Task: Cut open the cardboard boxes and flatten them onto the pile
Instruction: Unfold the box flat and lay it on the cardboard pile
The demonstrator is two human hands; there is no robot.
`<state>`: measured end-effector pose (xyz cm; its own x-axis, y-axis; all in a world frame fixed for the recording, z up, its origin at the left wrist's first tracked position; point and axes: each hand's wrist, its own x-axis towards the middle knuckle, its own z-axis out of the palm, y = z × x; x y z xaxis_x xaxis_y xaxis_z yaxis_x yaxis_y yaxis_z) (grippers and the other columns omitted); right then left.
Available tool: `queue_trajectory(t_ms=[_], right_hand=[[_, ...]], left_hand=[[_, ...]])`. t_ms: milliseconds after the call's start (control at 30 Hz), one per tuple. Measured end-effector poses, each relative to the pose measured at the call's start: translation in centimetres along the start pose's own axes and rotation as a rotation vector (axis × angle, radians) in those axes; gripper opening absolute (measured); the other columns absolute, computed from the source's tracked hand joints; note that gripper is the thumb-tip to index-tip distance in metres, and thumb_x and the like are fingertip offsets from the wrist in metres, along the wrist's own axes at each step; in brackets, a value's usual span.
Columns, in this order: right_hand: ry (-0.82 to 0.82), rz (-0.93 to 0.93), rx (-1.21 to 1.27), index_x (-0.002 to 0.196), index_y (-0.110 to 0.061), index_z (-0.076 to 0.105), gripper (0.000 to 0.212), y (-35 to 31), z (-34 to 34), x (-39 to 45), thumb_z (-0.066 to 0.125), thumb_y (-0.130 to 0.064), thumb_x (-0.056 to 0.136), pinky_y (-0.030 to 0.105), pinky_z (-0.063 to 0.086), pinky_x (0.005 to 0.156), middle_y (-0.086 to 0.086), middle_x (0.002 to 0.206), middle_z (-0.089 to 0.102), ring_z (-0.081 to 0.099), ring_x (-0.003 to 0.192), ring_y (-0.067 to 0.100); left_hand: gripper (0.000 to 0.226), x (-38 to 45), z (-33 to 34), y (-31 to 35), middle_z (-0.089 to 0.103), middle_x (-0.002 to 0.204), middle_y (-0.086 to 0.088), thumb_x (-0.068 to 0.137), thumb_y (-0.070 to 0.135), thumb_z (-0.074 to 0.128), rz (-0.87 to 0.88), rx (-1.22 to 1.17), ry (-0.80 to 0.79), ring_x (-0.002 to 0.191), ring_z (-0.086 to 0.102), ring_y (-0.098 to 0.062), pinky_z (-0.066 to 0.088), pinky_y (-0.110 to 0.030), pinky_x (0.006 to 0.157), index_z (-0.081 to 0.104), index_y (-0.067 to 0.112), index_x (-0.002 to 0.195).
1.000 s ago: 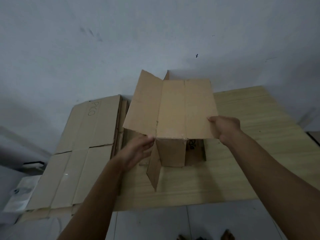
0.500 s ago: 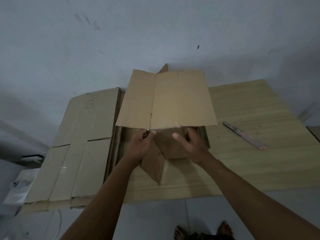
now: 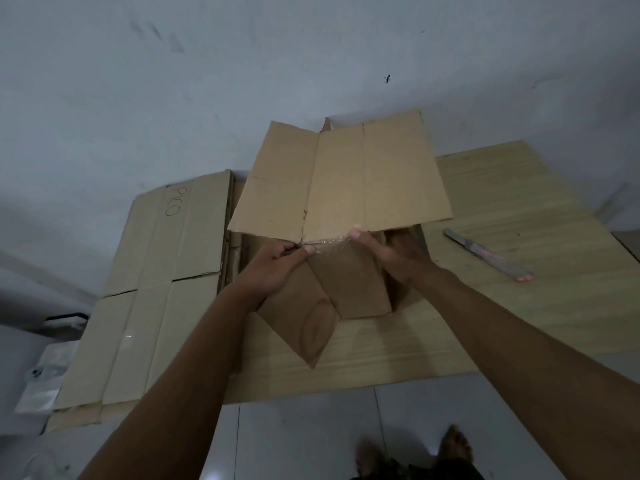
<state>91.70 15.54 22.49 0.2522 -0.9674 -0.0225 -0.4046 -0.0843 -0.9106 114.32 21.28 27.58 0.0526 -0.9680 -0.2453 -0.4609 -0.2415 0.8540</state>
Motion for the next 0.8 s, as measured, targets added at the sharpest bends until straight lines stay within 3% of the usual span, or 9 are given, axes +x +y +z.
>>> queue_trajectory(t_ms=[133, 233, 300, 367, 467, 533, 600, 700, 800], right_hand=[[0.195, -0.185, -0.182, 0.135, -0.018, 0.055, 0.093, -0.4, -1.1, -0.2, 0.061, -0.085, 0.070, 0.045, 0.034, 0.117, 0.005, 0.140, 0.055, 0.045, 0.135, 0.027], [0.294, -0.315, -0.365, 0.135, -0.019, 0.053, 0.093, 0.5, -2.0, -1.0, 0.051, -0.089, 0.073, 0.064, 0.032, 0.112, 0.014, 0.141, 0.055, 0.043, 0.137, 0.034], [0.349, -0.323, -0.452, 0.133, -0.015, 0.056, 0.097, 1.5, -2.4, -2.0, 0.048, -0.091, 0.073, 0.068, 0.034, 0.109, 0.016, 0.136, 0.060, 0.047, 0.134, 0.034], [0.427, -0.242, -0.439, 0.131, -0.014, 0.059, 0.101, 1.9, -2.6, -3.2, 0.049, -0.093, 0.069, 0.061, 0.036, 0.111, 0.013, 0.133, 0.063, 0.051, 0.132, 0.033], [0.539, -0.031, -0.414, 0.125, -0.014, 0.066, 0.099, 2.0, -2.8, -4.5, 0.058, -0.092, 0.064, 0.042, 0.041, 0.112, 0.005, 0.128, 0.067, 0.054, 0.129, 0.028], [0.651, -0.005, -0.510, 0.093, -0.016, 0.077, 0.074, 2.0, -2.5, -5.1, 0.062, -0.085, 0.071, 0.043, 0.050, 0.095, 0.005, 0.100, 0.075, 0.067, 0.105, 0.031], [0.669, 0.115, -0.503, 0.070, -0.019, 0.073, 0.061, 1.1, -2.4, -6.0, 0.060, -0.078, 0.079, 0.037, 0.049, 0.075, 0.003, 0.078, 0.073, 0.068, 0.082, 0.030], [0.570, 0.297, -0.545, 0.091, -0.018, 0.070, 0.056, 0.7, -2.2, -7.0, 0.051, -0.070, 0.090, 0.035, 0.035, 0.069, 0.010, 0.093, 0.071, 0.066, 0.091, 0.034], [0.486, 0.314, -0.536, 0.109, -0.017, 0.063, 0.051, 0.7, -2.2, -7.8, 0.044, -0.063, 0.097, 0.040, 0.037, 0.074, 0.016, 0.103, 0.068, 0.064, 0.100, 0.038]], left_hand=[[0.026, 0.3, 0.5, -0.2, 0.072, 0.076, 0.004, 0.100, 0.027, 0.063, 0.029, 0.038, 0.044, 0.066, 0.063, 0.002, 0.048, -0.013, 0.063, 0.077, 0.008, 0.090], [0.025, 0.7, 1.7, -0.4, 0.070, 0.083, -0.001, 0.100, 0.025, 0.064, 0.056, 0.068, 0.071, 0.066, 0.059, 0.006, 0.046, -0.016, 0.067, 0.076, 0.004, 0.094], [0.020, 0.8, 2.6, -0.2, 0.072, 0.082, 0.000, 0.099, 0.023, 0.065, 0.051, 0.038, 0.085, 0.066, 0.059, 0.008, 0.045, -0.017, 0.067, 0.076, 0.007, 0.094], [0.020, 1.1, 3.5, -0.1, 0.072, 0.078, -0.006, 0.097, 0.023, 0.067, 0.058, 0.001, 0.110, 0.070, 0.059, 0.001, 0.043, -0.024, 0.069, 0.075, 0.006, 0.089], [0.020, 1.3, 5.1, 0.1, 0.067, 0.068, 0.004, 0.095, 0.022, 0.069, 0.033, -0.011, 0.171, 0.066, 0.055, 0.000, 0.040, -0.019, 0.063, 0.074, 0.009, 0.082], [0.020, 1.2, 6.4, 0.2, 0.071, 0.076, 0.002, 0.095, 0.024, 0.069, 0.017, -0.004, 0.210, 0.071, 0.058, -0.004, 0.042, -0.020, 0.063, 0.076, 0.008, 0.085], [0.021, 0.7, 7.4, 0.3, 0.073, 0.082, -0.002, 0.096, 0.025, 0.068, 0.010, 0.012, 0.252, 0.076, 0.061, -0.008, 0.043, -0.023, 0.065, 0.077, 0.008, 0.089], [0.021, 0.3, 8.3, 0.2, 0.073, 0.086, -0.003, 0.096, 0.024, 0.067, 0.014, 0.106, 0.292, 0.084, 0.066, -0.014, 0.044, -0.024, 0.069, 0.076, 0.006, 0.092], [0.016, -0.6, 8.8, 0.4, 0.069, 0.084, 0.000, 0.094, 0.021, 0.069, 0.033, 0.127, 0.312, 0.080, 0.063, -0.011, 0.038, -0.007, 0.058, 0.072, 0.006, 0.093]])
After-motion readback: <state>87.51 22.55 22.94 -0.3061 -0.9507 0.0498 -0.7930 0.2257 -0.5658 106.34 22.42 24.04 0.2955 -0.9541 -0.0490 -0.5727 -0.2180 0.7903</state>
